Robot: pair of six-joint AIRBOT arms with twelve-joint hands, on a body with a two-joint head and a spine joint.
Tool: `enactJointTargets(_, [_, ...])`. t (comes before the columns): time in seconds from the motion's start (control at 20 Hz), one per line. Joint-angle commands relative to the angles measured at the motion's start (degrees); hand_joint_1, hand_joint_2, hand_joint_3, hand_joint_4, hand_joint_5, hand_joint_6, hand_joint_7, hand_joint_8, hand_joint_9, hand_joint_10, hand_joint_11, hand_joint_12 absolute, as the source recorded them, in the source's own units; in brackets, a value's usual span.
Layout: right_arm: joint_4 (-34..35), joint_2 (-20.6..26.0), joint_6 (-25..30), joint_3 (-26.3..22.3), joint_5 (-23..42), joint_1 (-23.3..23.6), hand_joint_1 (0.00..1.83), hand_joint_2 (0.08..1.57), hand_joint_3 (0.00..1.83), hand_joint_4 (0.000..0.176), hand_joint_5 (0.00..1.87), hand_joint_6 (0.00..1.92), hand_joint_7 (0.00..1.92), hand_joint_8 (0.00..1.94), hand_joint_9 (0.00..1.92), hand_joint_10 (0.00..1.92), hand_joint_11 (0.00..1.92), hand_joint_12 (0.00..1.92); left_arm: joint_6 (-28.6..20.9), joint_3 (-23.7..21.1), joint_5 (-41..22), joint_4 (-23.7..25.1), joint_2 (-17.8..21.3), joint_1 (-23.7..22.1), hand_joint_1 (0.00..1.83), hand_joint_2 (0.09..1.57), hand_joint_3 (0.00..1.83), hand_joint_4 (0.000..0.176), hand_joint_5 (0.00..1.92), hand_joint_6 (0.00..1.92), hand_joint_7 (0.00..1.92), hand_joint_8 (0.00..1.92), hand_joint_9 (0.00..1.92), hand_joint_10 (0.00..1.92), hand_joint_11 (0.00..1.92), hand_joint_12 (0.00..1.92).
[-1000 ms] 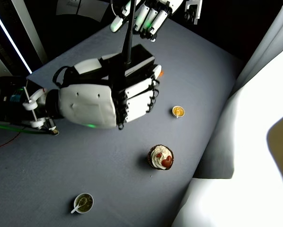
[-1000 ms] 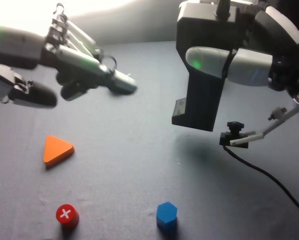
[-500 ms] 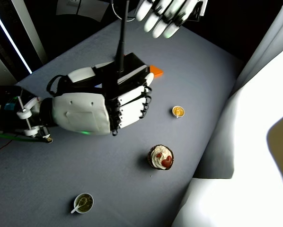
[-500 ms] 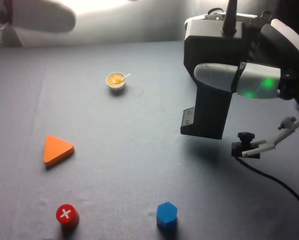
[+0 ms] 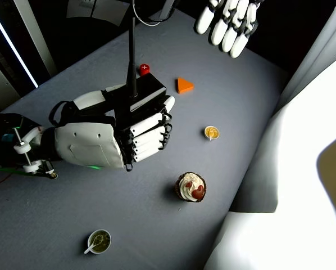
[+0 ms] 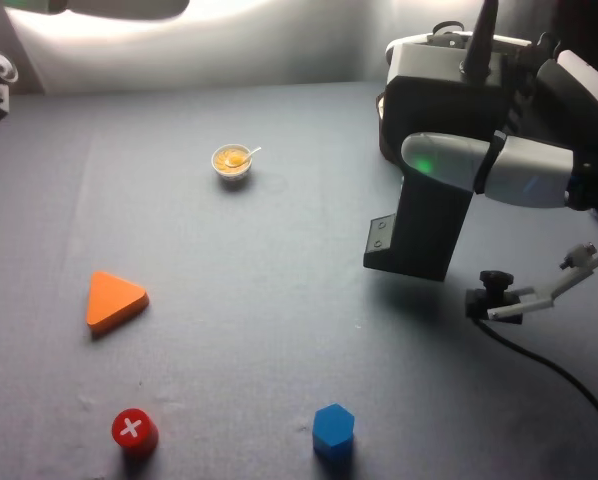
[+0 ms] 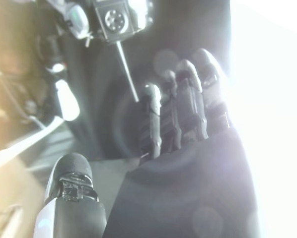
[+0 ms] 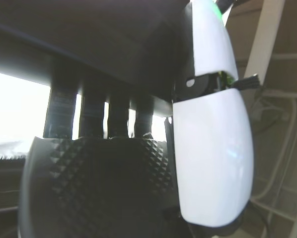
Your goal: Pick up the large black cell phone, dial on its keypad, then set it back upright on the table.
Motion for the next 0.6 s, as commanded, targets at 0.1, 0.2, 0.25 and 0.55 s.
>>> enactJointTargets(0.1, [-0.9, 0.4, 2.0, 0.2, 9.0, -0.2, 1.37, 1.14, 0.00, 0.000, 0.92, 0.91, 0.88, 1.17, 0.89, 1.32, 0.87, 1.33, -7.9, -0.5, 2.9, -3.1, 0.7, -1.3, 0.00, 1.17, 0.01, 0.008, 0.28, 0.01, 0.26, 0.01, 0.17, 0.01, 0.00, 0.36])
enactJointTargets(0.2, [-0.9, 0.4, 2.2, 0.3, 9.0, -0.5, 1.37, 1.15, 0.00, 0.000, 0.91, 0.91, 0.85, 1.21, 0.89, 1.34, 0.86, 1.31, -14.7, -0.5, 4.1, -0.6, 0.8, -1.2, 0.01, 1.17, 0.00, 0.000, 0.28, 0.00, 0.27, 0.00, 0.18, 0.00, 0.00, 0.34])
enactJointTargets(0.25, [-0.9, 0.4, 2.2, 0.3, 9.0, -0.8, 1.36, 1.15, 0.00, 0.000, 0.89, 0.93, 0.84, 1.23, 0.89, 1.35, 0.87, 1.30, -17.4, -0.5, 4.6, 0.9, 0.9, -1.3, 0.00, 1.17, 0.00, 0.004, 0.28, 0.00, 0.26, 0.00, 0.18, 0.00, 0.00, 0.34])
enactJointTargets(0.55, [-1.1, 0.5, 2.4, 0.7, 9.1, -2.4, 1.37, 1.13, 0.00, 0.000, 0.95, 0.90, 0.86, 1.13, 0.92, 1.29, 0.92, 1.33, -26.8, -0.5, 5.8, 5.6, 1.2, -1.5, 0.00, 1.19, 0.00, 0.004, 0.31, 0.00, 0.29, 0.01, 0.19, 0.01, 0.00, 0.40])
